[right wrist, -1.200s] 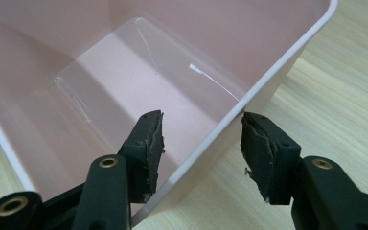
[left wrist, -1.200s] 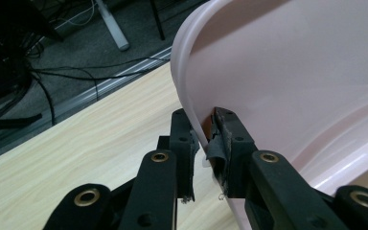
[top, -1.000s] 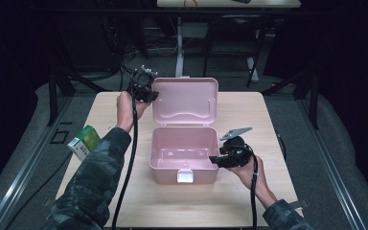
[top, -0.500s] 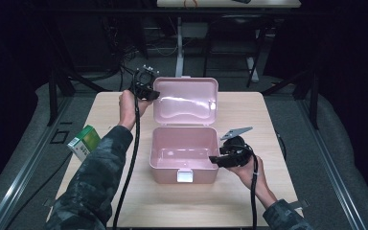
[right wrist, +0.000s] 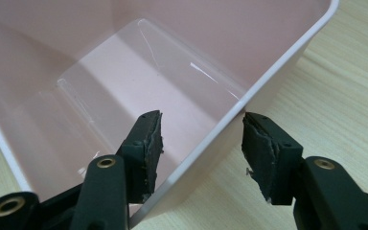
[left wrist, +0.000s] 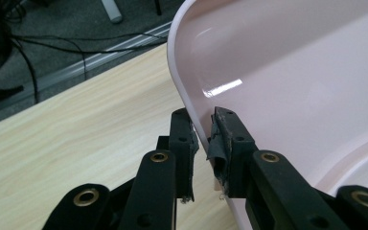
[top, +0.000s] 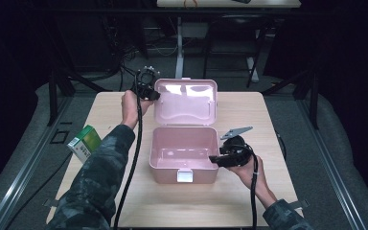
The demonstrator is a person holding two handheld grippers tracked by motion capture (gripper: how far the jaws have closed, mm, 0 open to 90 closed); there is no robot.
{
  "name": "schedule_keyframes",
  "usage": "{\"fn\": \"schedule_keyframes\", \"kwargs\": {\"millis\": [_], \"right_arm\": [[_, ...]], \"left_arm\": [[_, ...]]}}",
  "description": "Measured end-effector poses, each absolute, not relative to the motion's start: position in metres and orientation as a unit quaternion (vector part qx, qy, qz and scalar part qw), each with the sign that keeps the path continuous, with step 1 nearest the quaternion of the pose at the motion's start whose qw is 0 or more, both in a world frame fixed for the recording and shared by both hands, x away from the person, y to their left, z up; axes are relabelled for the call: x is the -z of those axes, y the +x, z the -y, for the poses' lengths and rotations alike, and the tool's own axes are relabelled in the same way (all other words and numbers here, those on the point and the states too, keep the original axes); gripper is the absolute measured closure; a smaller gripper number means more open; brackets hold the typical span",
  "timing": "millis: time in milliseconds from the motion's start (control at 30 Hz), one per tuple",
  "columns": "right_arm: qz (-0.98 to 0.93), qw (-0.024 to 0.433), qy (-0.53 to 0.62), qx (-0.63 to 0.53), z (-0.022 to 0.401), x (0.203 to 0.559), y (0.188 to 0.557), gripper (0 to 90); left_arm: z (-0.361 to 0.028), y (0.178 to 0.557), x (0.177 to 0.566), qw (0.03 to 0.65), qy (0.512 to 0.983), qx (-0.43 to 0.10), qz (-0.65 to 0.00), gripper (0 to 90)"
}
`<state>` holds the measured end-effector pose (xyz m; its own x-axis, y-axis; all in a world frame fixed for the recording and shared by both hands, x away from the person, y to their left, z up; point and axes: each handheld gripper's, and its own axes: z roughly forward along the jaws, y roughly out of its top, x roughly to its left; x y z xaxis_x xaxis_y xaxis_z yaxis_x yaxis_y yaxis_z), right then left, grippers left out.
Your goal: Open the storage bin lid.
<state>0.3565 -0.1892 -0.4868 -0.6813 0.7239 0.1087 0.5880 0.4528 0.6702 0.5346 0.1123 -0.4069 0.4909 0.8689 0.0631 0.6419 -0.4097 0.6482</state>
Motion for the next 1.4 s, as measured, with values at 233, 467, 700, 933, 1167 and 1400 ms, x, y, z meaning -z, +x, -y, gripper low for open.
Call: {"fn": "schedule_keyframes", "kwargs": {"millis": [233,467,700,933,1167,1400], "right_arm": [[-0.847,0.096,0.386,-0.352,0.189,0.487,0.356,47.9],[-0.845,0.094,0.388,-0.355,0.190,0.488,0.357,47.7],[-0.842,0.086,0.394,-0.359,0.189,0.488,0.356,46.7],[-0.839,0.090,0.397,-0.362,0.188,0.488,0.357,47.3],[-0.839,0.093,0.391,-0.366,0.189,0.488,0.361,48.3],[-0.841,0.093,0.391,-0.362,0.188,0.487,0.359,47.5]], "left_arm": [[-0.108,0.545,0.427,0.253,0.817,-0.194,-0.480,78.9],[-0.105,0.553,0.450,0.233,0.818,-0.176,-0.496,79.0],[-0.107,0.559,0.466,0.233,0.814,-0.144,-0.512,78.8],[-0.108,0.558,0.466,0.228,0.813,-0.143,-0.516,78.3],[-0.116,0.558,0.465,0.230,0.814,-0.132,-0.517,69.2],[-0.129,0.558,0.455,0.233,0.825,-0.127,-0.499,39.5]]}}
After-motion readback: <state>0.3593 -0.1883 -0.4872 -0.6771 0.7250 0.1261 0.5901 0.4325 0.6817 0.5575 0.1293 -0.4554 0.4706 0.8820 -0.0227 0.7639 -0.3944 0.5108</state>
